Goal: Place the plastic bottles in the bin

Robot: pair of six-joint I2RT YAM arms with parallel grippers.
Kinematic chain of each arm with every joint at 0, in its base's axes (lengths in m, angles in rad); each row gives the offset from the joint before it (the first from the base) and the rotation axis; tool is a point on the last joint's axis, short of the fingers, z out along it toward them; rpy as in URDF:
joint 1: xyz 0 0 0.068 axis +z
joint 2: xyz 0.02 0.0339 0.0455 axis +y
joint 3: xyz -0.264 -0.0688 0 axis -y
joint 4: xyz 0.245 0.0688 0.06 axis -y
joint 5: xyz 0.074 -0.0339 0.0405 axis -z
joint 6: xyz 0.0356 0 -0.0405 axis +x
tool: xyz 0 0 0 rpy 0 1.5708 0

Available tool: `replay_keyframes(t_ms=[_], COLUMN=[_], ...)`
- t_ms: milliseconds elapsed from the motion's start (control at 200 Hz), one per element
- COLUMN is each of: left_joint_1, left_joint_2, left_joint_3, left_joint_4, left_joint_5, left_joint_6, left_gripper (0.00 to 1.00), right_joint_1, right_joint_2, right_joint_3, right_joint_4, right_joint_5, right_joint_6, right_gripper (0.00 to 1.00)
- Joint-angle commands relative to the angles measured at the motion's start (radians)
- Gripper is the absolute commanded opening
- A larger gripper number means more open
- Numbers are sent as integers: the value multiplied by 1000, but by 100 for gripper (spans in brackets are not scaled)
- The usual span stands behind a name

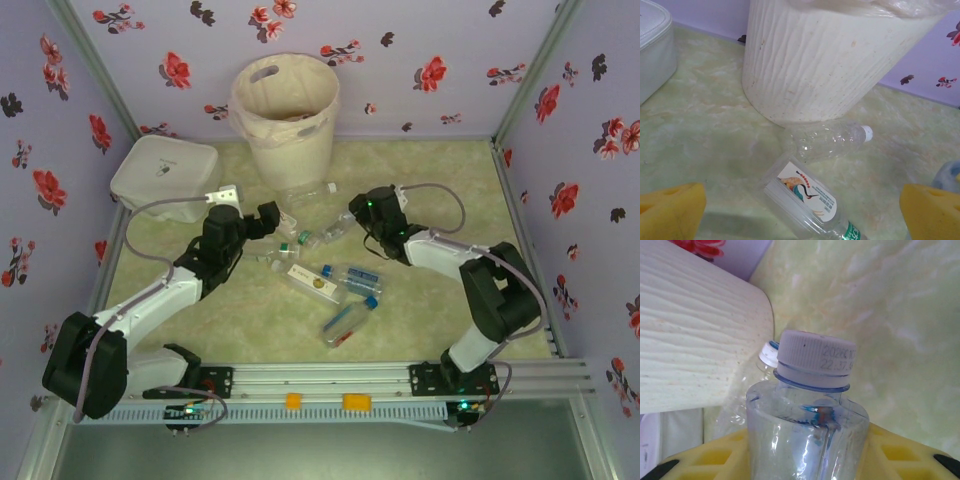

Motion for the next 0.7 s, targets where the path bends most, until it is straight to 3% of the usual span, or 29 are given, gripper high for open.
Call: replay_keyframes(t_ms=[0,415,695], left_joint_1=[-6,8,59], left_joint_2=[-30,-51,-89], left_joint_3=[-17,-44,-96], left_joint_4=[15,28,39], left_joint_5=[-48,-76,-77], left_joint_6=[-5,-3,-40], left_gripper=[100,100,100], right_joint_1=[-35,-106,-106], right_joint_2=[-63,-251,-246], right_joint_3=[-14,141,325], right_joint_4=[36,-149,-150], right_joint_5=[-37,-76,-118], right_joint_6=[-70,-321,-446], right_gripper=[39,38,38])
